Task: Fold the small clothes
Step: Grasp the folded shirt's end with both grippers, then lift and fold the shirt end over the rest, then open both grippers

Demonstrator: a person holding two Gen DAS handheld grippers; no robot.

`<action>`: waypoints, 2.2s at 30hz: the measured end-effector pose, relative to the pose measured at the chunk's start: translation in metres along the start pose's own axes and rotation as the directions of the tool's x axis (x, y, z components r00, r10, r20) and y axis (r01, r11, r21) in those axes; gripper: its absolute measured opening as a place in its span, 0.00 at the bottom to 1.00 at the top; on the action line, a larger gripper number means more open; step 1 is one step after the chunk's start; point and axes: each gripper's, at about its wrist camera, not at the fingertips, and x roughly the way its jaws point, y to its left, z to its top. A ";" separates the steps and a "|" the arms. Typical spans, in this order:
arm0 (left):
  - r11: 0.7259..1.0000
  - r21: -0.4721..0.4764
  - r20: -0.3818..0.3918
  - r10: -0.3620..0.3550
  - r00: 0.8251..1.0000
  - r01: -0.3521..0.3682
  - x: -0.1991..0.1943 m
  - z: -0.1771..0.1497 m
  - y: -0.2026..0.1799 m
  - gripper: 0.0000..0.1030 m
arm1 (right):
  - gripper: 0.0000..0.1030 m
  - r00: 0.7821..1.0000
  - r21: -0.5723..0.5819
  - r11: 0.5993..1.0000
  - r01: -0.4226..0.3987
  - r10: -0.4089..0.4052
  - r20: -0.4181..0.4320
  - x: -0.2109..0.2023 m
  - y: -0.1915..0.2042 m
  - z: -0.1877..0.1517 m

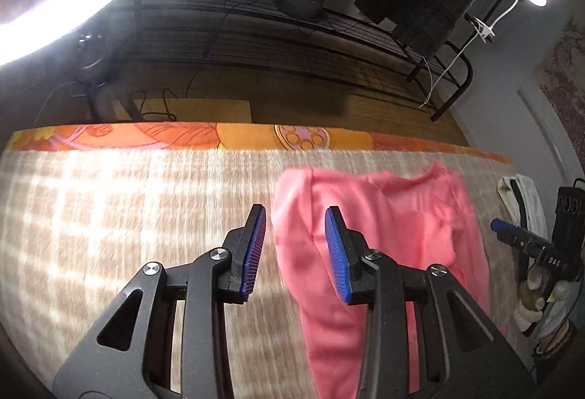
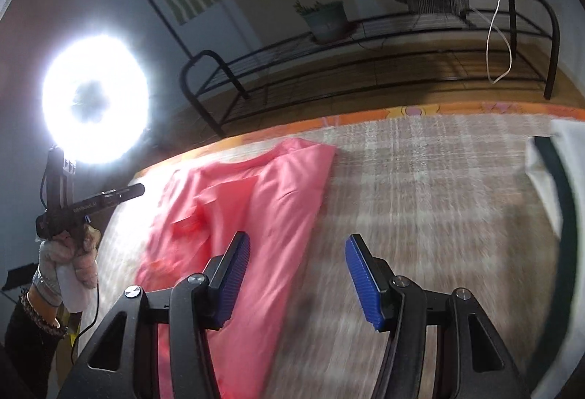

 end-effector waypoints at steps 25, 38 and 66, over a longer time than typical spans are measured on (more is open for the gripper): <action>0.994 -0.066 0.013 -0.082 0.997 0.083 0.018 0.015 0.025 0.41 | 0.48 0.996 -0.033 0.996 -0.083 0.081 -0.049 0.054 -0.005 0.034; 0.997 0.072 -0.008 -0.037 0.999 0.038 0.048 0.004 -0.026 0.06 | 0.15 0.990 0.026 0.992 -0.127 0.128 -0.053 0.089 0.000 0.055; 0.992 0.111 0.132 -0.076 0.988 0.061 -0.119 -0.110 -0.079 0.03 | 0.02 0.987 -0.215 0.966 -0.146 0.158 0.039 -0.073 0.094 -0.025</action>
